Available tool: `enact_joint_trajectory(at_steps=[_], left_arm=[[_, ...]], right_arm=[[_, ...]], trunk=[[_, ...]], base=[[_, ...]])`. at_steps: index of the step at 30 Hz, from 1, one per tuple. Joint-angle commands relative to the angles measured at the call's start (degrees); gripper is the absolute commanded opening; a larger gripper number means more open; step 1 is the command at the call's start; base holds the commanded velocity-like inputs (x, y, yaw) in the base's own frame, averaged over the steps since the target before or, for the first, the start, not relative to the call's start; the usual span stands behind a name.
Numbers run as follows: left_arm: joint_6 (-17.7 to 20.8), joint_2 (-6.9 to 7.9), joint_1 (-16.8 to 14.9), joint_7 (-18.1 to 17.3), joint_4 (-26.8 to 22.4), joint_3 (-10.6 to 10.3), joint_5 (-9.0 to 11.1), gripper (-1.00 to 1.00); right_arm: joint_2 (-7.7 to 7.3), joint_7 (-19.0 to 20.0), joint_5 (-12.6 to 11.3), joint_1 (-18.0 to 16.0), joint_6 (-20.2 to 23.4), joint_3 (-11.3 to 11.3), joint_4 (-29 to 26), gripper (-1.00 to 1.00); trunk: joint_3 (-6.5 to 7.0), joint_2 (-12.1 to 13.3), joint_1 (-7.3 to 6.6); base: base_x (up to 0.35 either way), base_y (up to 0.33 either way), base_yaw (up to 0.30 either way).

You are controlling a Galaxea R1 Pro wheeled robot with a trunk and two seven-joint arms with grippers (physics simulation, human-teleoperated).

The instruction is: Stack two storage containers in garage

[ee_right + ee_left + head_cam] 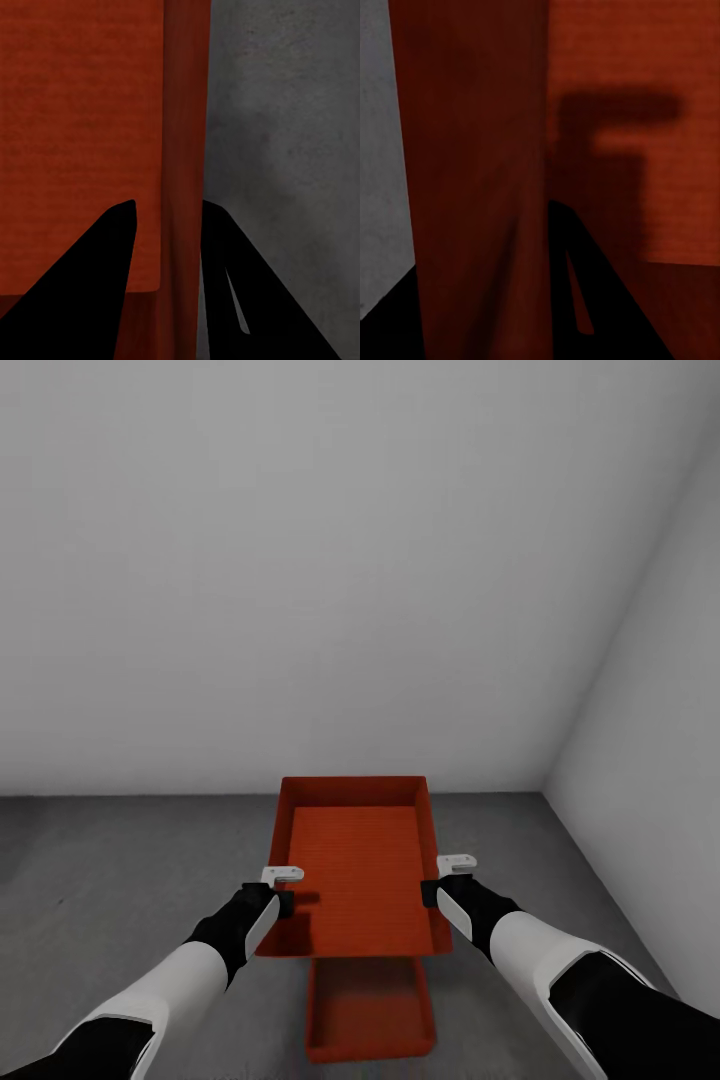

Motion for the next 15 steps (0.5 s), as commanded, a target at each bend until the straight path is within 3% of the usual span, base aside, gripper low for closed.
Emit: enact_joint_trajectory(at_steps=[1, 15], left_arm=[[0.0, 0.59, 0.0, 0.5, -0.3, -2.1, 1.6, -1.00], [0.0, 0.59, 0.0, 0.5, -0.3, -2.1, 1.6, -1.00]], right_arm=[[-0.14, -0.3, -3.2, -0.1, 0.6, 1.4, -0.1, -1.00], [-0.21, -0.3, -3.2, -0.1, 0.6, 1.4, -0.1, -1.00]], trunk=[[-0.22, -0.1, 0.03], [-1.53, -0.1, 0.03]], base=[[0.000, 0.000, 0.000], [0.000, 0.000, 0.000]])
